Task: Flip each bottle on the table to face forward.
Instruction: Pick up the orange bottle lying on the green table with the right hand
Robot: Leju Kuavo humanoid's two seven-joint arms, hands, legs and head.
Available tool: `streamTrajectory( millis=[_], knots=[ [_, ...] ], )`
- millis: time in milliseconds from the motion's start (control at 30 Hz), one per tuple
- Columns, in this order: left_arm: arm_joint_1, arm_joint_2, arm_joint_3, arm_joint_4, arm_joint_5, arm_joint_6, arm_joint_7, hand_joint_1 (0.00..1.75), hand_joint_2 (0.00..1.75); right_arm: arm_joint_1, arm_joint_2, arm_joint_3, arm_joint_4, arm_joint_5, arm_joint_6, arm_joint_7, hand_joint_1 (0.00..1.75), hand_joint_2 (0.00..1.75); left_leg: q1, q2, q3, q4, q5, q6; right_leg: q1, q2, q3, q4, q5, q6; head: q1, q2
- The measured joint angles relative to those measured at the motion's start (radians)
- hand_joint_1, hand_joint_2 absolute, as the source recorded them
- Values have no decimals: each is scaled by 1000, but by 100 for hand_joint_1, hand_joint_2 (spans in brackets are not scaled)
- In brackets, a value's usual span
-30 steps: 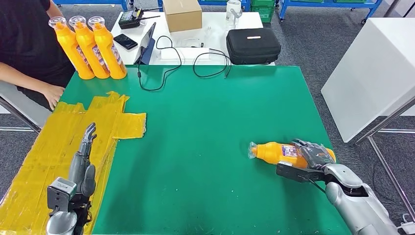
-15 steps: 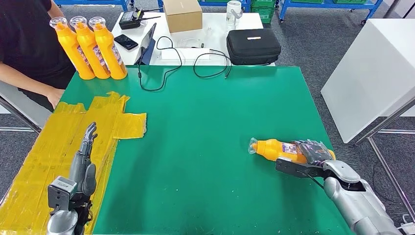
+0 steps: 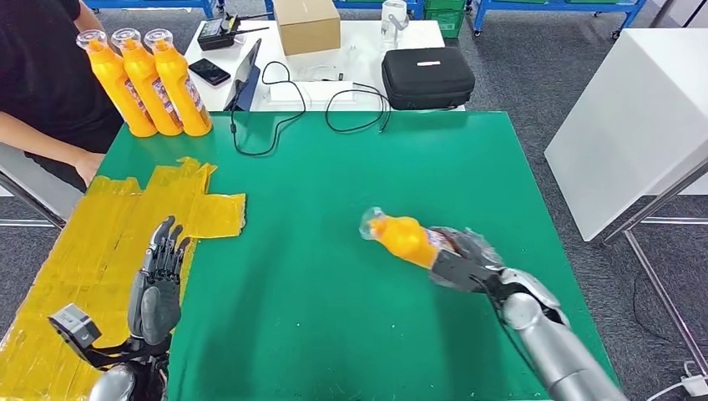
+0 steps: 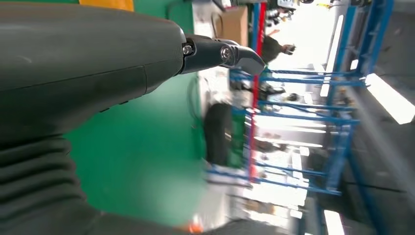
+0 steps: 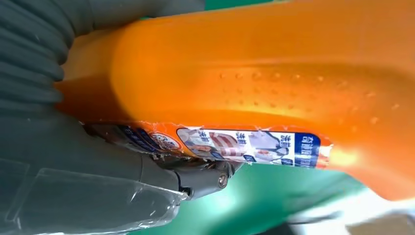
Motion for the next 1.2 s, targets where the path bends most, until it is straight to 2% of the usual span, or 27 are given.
streamTrajectory(
  millis=[200,367,500,633,900,1200],
  knots=[
    [25,-55,-55,-79,62,15,31,0,175,-95,163,50,-111,-136,19,59,175,175,1,-5,-8,0,4,-1,0,-4,-7,2,1,-2,0,0],
    [26,-67,-96,-129,76,28,44,0,175,-171,260,114,-144,-186,8,95,175,175,1,-6,-10,0,4,-1,0,-4,-9,2,1,-2,0,0],
    [22,-72,-120,-144,85,28,55,0,175,-194,323,164,-139,-192,-9,103,175,175,1,-6,-12,0,4,-1,0,-4,-10,1,1,-2,0,0],
    [19,-75,-134,-147,89,28,59,0,175,-195,365,200,-122,-192,-22,100,175,175,1,-6,-12,0,4,-1,0,-4,-11,1,1,-2,1,0],
    [17,-76,-139,-149,96,28,65,0,175,-195,406,234,-89,-183,-35,99,175,175,0,-6,-13,0,4,-1,0,-4,-11,1,1,-2,1,0],
    [8,-83,-143,-149,114,28,76,0,175,-179,504,336,-3,-144,-53,88,175,175,1,-6,-14,0,4,-1,0,-4,-13,2,1,-2,1,0]
  ],
)
